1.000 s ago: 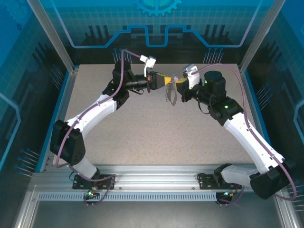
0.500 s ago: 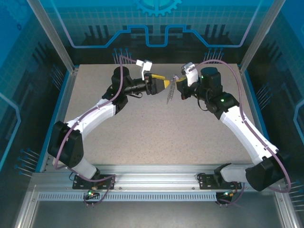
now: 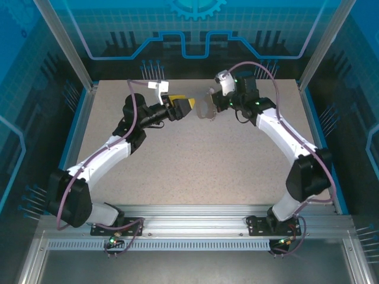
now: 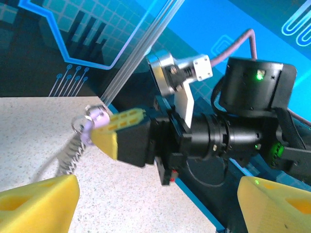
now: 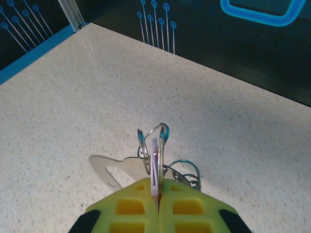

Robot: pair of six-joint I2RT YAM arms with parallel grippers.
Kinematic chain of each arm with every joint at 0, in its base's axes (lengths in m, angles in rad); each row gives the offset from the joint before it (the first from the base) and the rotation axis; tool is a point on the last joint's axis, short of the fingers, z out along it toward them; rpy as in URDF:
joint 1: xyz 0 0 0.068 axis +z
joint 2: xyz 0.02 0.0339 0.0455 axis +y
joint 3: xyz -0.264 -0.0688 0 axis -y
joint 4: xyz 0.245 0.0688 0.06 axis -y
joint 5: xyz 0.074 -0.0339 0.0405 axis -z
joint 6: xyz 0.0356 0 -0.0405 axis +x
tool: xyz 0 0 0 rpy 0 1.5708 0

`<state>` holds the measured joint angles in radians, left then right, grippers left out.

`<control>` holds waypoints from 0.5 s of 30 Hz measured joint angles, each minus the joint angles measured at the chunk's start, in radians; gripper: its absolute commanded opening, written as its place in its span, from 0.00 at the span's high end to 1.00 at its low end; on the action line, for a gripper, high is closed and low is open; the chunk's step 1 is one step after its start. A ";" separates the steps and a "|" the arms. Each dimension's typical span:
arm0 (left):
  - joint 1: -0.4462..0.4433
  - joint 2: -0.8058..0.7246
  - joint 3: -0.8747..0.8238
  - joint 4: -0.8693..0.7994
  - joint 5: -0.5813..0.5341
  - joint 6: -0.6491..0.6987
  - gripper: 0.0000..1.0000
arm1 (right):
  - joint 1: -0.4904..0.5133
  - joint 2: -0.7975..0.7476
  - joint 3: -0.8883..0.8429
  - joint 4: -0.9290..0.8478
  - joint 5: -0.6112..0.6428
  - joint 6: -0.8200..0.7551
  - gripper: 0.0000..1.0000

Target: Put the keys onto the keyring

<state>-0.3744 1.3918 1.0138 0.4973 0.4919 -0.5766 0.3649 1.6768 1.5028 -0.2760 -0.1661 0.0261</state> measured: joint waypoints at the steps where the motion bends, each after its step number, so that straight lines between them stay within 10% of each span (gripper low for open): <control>1: 0.002 0.000 -0.003 -0.002 -0.003 0.000 0.14 | 0.000 0.030 0.026 0.007 -0.005 0.006 1.00; 15: 0.023 -0.025 -0.042 -0.061 -0.028 0.003 0.13 | 0.000 0.214 -0.072 0.086 -0.006 0.121 1.00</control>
<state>-0.3519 1.3670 0.9718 0.4358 0.4637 -0.5732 0.3653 1.8908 1.4307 -0.1898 -0.1726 0.1474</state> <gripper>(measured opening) 0.870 0.064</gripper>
